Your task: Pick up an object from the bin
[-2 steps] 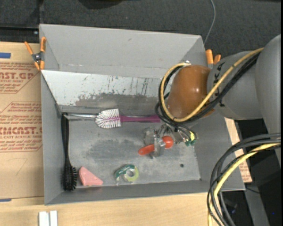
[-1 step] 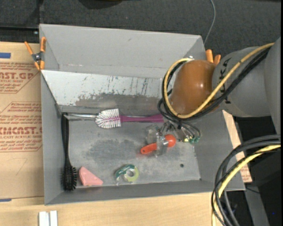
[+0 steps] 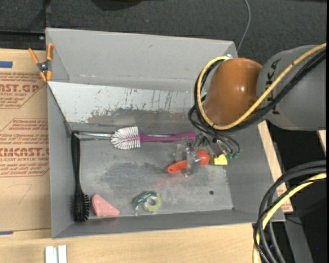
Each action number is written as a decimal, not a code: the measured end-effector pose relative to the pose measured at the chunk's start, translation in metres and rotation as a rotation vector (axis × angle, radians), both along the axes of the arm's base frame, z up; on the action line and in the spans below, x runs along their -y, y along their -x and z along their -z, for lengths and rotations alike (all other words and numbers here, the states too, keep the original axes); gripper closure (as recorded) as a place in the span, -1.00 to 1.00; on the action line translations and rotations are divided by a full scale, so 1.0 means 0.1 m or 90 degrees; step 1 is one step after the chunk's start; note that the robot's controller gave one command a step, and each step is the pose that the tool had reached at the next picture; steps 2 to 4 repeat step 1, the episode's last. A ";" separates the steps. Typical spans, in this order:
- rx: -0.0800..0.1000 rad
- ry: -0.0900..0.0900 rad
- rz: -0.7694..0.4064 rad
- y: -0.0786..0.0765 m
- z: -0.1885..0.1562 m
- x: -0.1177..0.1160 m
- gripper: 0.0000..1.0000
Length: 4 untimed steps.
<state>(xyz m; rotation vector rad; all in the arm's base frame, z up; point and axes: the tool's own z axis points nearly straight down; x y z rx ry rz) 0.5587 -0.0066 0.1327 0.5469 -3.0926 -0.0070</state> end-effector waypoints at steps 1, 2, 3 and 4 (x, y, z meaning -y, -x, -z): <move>0.002 0.000 0.000 -0.01 -0.38 0.00 1.00; 0.002 0.000 0.000 -0.01 -0.38 0.00 1.00; 0.002 0.000 0.000 -0.01 -0.38 0.00 1.00; 0.002 0.000 0.000 -0.01 -0.38 0.00 1.00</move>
Offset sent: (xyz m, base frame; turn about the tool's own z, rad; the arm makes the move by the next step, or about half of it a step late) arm 0.0005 0.0001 0.0432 0.0001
